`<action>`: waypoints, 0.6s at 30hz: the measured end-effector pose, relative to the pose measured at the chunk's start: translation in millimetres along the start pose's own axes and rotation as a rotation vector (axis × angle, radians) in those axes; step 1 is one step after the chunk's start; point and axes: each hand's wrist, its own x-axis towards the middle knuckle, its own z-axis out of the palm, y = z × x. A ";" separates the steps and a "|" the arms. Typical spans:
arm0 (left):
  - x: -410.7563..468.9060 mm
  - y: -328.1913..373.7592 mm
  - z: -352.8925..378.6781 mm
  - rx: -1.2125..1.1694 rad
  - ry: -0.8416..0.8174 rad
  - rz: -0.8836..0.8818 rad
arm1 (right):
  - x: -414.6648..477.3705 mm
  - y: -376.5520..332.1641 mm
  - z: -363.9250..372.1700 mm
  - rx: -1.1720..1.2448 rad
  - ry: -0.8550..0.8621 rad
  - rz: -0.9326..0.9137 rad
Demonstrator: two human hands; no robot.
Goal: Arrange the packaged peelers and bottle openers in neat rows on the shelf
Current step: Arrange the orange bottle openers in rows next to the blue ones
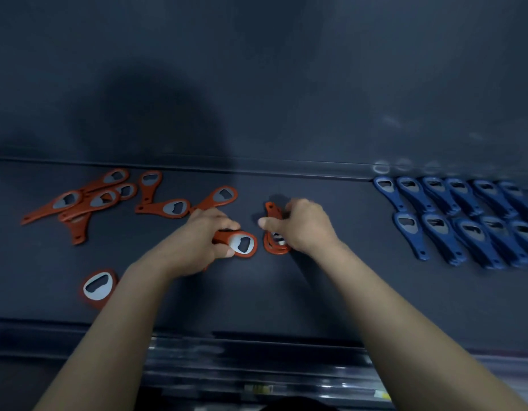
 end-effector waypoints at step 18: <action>11.1 26.6 17.6 0.001 0.063 0.006 | -5.2 47.9 -26.1 -0.109 0.194 -0.093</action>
